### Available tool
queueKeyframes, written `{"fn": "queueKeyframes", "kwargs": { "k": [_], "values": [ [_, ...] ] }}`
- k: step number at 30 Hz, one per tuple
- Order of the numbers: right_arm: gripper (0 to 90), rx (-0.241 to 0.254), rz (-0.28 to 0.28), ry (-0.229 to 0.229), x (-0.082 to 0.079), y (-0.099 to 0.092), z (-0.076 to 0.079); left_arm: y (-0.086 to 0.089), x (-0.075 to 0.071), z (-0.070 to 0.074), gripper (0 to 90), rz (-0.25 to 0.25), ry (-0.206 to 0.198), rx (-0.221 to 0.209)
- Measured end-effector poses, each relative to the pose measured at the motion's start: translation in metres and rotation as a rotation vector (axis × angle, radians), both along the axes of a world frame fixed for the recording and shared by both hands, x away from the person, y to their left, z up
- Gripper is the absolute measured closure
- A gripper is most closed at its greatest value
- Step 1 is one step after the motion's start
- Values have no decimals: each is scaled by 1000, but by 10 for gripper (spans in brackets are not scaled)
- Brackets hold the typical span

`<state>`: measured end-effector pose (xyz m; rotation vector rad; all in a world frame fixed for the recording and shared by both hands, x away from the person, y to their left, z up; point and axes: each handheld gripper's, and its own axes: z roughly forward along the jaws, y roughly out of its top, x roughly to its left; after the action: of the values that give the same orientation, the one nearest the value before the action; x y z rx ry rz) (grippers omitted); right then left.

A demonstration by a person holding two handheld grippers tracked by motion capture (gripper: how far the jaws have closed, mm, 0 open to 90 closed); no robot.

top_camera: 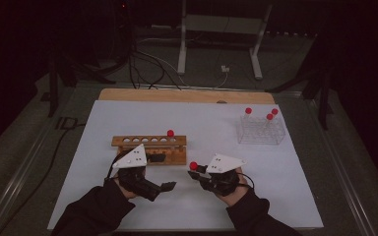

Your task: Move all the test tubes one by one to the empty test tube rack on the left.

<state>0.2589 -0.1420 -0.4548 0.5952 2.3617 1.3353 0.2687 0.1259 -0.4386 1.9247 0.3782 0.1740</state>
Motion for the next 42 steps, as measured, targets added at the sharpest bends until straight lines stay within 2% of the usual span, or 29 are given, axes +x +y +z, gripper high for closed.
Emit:
{"fn": "queueKeyframes", "kwargs": {
  "k": [5,7,10,20,30,33,42],
  "values": [
    [751,0,28,25,-3,8,-4,-10,1,3,163,-24,-17,0],
    [752,-3,37,30,-4,10,-6,-14,1,3,167,-30,-22,9],
    [751,-6,48,37,-5,13,-8,-19,2,2,239,-36,-31,17],
    [752,-7,59,48,-7,16,-9,-31,3,-2,487,-52,-52,52],
    [752,-7,65,47,-9,18,-8,-37,3,-4,626,-61,-73,79],
    [752,-4,61,51,-8,17,-8,-38,2,-4,694,-70,-78,79],
    [741,4,70,58,-7,16,-8,-37,2,-2,715,-71,-85,90]
  ]
}}
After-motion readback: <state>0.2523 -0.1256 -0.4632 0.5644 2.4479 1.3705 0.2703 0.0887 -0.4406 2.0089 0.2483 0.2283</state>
